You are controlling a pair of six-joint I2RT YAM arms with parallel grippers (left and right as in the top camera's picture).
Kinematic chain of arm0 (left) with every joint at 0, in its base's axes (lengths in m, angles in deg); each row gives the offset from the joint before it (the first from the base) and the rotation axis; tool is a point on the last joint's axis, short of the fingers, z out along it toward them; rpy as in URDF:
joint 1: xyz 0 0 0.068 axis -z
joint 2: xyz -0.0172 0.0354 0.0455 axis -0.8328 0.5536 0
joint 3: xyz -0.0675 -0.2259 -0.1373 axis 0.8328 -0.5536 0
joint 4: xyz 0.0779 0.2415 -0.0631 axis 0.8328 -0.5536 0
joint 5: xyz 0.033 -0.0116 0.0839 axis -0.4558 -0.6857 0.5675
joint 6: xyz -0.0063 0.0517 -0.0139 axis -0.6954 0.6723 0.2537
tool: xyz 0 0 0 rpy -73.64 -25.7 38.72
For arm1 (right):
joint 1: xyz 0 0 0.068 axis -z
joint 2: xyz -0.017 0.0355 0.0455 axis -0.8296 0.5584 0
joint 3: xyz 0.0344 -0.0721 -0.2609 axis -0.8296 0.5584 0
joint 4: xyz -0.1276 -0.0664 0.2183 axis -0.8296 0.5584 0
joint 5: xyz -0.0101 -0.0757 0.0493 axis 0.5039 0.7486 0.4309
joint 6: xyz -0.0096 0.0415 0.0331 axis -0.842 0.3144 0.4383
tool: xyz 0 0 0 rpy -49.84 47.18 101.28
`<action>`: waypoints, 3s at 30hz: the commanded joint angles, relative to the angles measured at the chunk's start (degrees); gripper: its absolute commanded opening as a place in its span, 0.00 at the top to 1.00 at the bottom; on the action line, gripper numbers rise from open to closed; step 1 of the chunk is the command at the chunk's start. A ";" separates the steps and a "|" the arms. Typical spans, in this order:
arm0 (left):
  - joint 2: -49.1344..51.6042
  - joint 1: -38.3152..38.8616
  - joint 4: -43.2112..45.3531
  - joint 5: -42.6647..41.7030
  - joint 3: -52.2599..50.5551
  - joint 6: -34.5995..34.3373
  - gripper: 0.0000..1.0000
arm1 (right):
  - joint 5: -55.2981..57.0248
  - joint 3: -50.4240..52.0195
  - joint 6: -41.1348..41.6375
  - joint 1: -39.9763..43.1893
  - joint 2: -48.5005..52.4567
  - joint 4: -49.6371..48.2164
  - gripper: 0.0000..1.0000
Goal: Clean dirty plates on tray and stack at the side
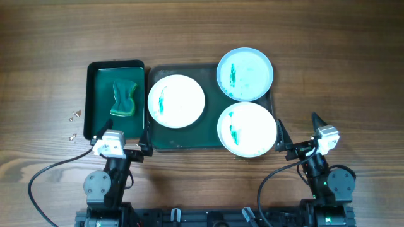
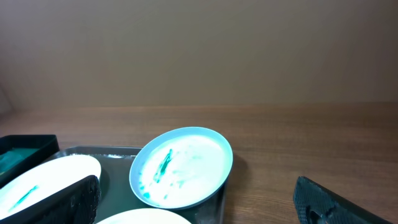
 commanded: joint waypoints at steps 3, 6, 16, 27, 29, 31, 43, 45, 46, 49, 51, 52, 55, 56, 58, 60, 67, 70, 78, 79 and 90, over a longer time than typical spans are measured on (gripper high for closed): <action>-0.46 0.22 0.35 0.98 -0.66 -0.57 0.00 | 0.59 0.04 0.79 -0.28 -0.04 -0.17 0.00; -0.46 0.22 0.35 0.98 -0.66 -0.57 0.00 | 0.59 0.04 0.79 -0.28 -0.04 -0.17 0.00; -0.46 0.22 0.35 0.98 -0.66 -0.57 0.00 | 0.59 0.04 0.79 -0.28 -0.04 -0.17 0.00; -0.46 0.22 0.35 0.98 -0.66 -0.57 0.00 | 0.59 0.04 0.79 -0.28 -0.04 -0.17 0.00; -0.44 0.22 0.35 0.98 -0.66 -0.57 0.00 | 0.59 0.04 0.76 -0.28 -0.04 -0.17 0.00; -0.46 0.22 0.35 0.98 -0.66 -0.57 0.00 | 0.59 0.04 0.79 -0.28 -0.04 -0.17 0.00; -0.46 0.22 0.35 0.96 -0.66 -0.57 0.00 | 0.57 0.04 0.79 -0.28 -0.04 -0.17 0.00; -0.46 0.22 0.37 0.96 -0.66 -0.57 0.00 | 0.61 0.04 0.72 -0.28 -0.04 -0.20 0.00; -0.44 0.22 0.37 0.96 -0.66 -0.57 0.00 | 0.63 0.04 0.61 -0.26 -0.04 -0.24 0.00; -0.44 0.22 0.37 0.98 -0.66 -0.57 0.00 | 0.55 0.04 0.79 -0.26 -0.04 -0.22 0.01; -0.44 0.22 0.37 0.96 -0.66 -0.57 0.00 | 0.50 0.04 0.81 -0.26 -0.04 -0.22 0.00; -0.46 0.22 0.37 0.98 -0.66 -0.57 0.00 | 0.50 0.04 0.81 -0.26 -0.04 -0.22 0.00; -0.44 0.22 0.33 0.92 -0.66 -0.61 0.00 | -1.01 0.04 0.79 -0.26 -0.04 -0.35 0.00; -0.33 0.22 0.33 0.76 -0.66 -1.09 0.00 | -1.92 0.04 0.81 -0.26 -0.04 -0.46 0.00; -0.28 0.22 0.96 0.76 -0.66 -1.25 0.00 | -3.50 -0.09 0.83 -0.26 -0.04 -0.46 0.00; -0.28 0.22 1.70 0.76 -0.57 -1.25 0.00 | -4.96 -0.55 0.92 -0.26 -0.04 -0.33 0.00; 0.61 0.22 -2.89 0.74 4.68 -1.25 0.00 | -6.19 -6.23 1.27 -0.26 1.18 2.32 0.00; 3.32 0.22 -8.68 0.76 10.47 -1.22 0.00 | -7.85 -11.30 1.18 -0.26 5.70 4.20 0.00; 19.91 0.22 -21.22 0.74 28.57 -1.27 0.00 | -14.71 -31.41 0.61 -0.26 31.10 12.33 0.00; 22.62 0.22 -22.84 0.72 31.50 -1.25 0.00 | -15.21 -34.95 0.63 -0.26 35.34 14.97 0.00; 72.46 0.20 -59.21 -4.04 76.89 -1.22 0.00 | -15.76 -71.69 -6.45 -0.28 72.74 53.99 0.01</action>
